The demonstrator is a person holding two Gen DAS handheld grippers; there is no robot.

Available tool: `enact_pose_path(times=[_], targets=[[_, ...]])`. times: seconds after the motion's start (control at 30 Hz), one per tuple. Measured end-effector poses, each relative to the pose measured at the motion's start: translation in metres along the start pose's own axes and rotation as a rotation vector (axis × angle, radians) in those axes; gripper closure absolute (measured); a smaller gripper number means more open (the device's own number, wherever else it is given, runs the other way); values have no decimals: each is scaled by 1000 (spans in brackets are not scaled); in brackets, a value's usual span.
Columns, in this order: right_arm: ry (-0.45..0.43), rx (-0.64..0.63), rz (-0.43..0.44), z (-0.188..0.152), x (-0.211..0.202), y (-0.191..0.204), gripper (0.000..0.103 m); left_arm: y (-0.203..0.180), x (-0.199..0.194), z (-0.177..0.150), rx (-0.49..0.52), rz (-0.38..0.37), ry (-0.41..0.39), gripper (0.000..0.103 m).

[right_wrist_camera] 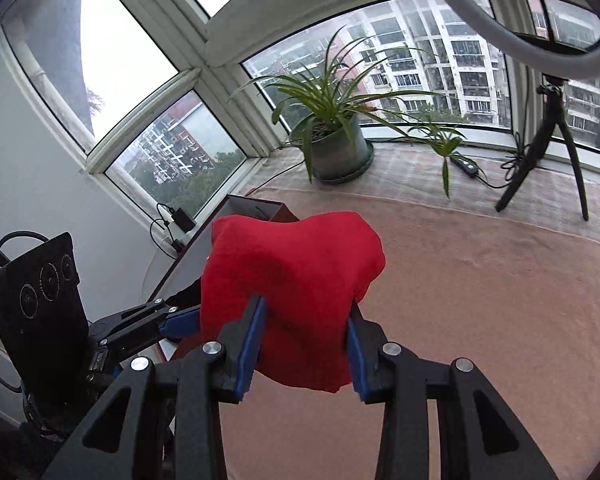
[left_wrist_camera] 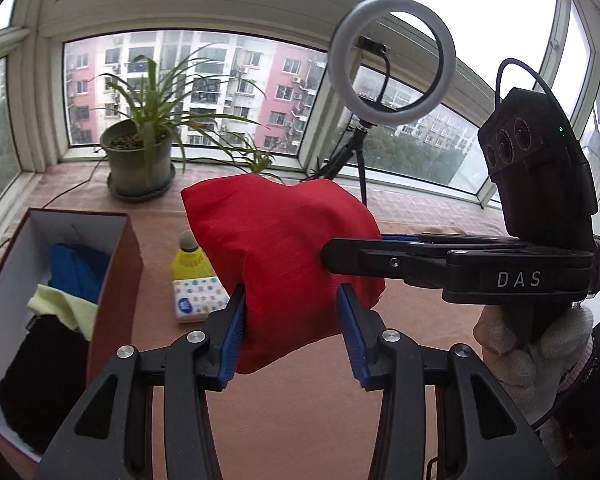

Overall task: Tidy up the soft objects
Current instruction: 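Carry the red cushion with both grippers into the box and release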

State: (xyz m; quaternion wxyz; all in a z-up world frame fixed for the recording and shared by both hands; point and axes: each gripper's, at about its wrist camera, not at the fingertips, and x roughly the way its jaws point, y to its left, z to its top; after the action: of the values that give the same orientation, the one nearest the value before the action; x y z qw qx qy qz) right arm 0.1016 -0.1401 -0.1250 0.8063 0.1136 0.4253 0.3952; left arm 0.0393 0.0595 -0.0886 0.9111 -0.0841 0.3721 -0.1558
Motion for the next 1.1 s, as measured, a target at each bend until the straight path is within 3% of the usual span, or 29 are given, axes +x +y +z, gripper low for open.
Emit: enact_pose_path(times=[0.37,0.6,0.87,1.1], targets=[[65,-137,44,29,104,99,68,113,-38,-7,-114,122,-47,61],[110,-176,21,43,162,135,68,170,-45,-15,-167,145,-30,61],[123,-204,-58,50,193,156,68,209,-51,-17,-200,156,-24,61],[97,-179,-72,55,177,147,59,228,-61,-15,-244,182,-42,61]])
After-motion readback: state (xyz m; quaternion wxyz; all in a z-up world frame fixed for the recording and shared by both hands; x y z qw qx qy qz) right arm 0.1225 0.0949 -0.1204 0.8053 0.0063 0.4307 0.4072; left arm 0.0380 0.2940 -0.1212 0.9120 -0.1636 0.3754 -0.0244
